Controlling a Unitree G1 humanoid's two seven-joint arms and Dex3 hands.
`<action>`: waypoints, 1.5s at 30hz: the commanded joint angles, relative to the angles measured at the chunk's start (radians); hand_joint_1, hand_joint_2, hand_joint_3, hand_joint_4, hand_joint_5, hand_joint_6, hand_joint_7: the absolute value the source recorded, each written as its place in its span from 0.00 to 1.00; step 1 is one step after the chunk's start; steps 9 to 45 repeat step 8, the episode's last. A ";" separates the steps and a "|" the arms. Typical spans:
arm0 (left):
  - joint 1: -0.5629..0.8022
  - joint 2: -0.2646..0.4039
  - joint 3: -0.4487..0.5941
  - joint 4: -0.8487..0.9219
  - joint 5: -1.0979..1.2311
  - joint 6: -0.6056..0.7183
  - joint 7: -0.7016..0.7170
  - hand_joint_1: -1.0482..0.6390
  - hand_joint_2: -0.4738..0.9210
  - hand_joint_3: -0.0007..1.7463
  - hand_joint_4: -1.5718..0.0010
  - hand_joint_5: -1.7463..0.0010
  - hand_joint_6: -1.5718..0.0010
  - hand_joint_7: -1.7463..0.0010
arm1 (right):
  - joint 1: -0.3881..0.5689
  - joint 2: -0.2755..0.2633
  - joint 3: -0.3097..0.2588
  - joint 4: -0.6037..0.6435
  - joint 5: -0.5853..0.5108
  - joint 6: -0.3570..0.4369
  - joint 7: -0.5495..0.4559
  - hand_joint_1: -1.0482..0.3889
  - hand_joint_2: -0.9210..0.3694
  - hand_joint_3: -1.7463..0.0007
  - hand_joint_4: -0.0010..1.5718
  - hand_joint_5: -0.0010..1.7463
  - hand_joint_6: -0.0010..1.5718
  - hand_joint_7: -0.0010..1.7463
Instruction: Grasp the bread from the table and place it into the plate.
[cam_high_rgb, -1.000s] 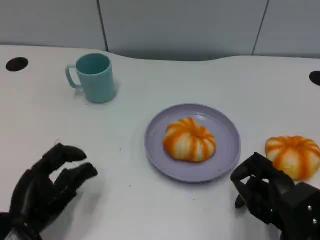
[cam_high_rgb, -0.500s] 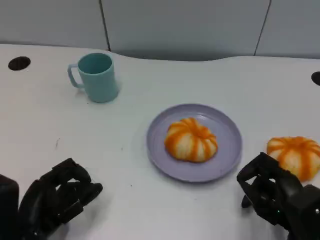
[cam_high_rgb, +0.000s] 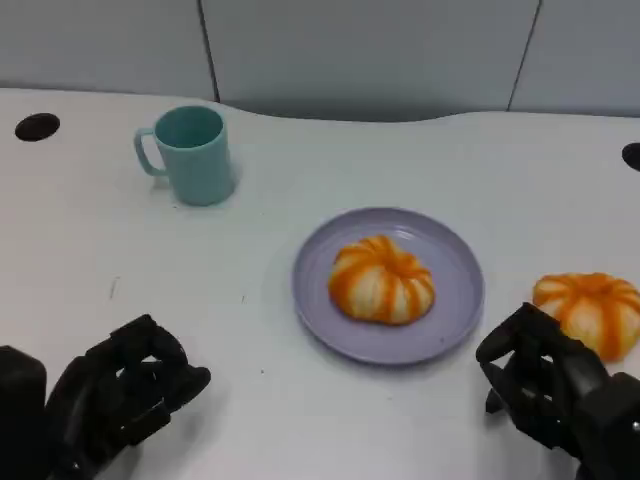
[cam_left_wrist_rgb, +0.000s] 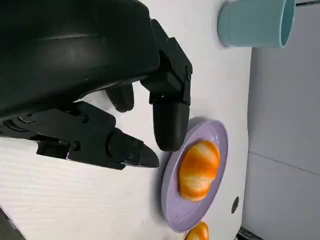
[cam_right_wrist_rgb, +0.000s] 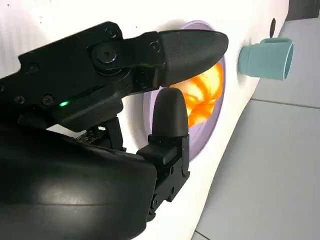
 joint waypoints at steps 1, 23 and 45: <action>-0.001 0.011 0.004 0.004 0.003 -0.006 0.001 0.54 0.98 0.01 0.52 0.00 0.64 0.00 | -0.004 -0.016 -0.013 0.004 0.002 -0.014 -0.005 0.56 0.01 0.81 0.38 1.00 0.25 1.00; 0.008 0.008 0.002 -0.006 -0.003 0.001 -0.001 0.56 0.99 0.01 0.53 0.00 0.64 0.00 | 0.006 -0.015 -0.015 0.003 0.011 -0.026 0.002 0.57 0.01 0.80 0.38 1.00 0.25 1.00; 0.008 0.008 0.002 -0.006 -0.003 0.001 -0.001 0.56 0.99 0.01 0.53 0.00 0.64 0.00 | 0.006 -0.015 -0.015 0.003 0.011 -0.026 0.002 0.57 0.01 0.80 0.38 1.00 0.25 1.00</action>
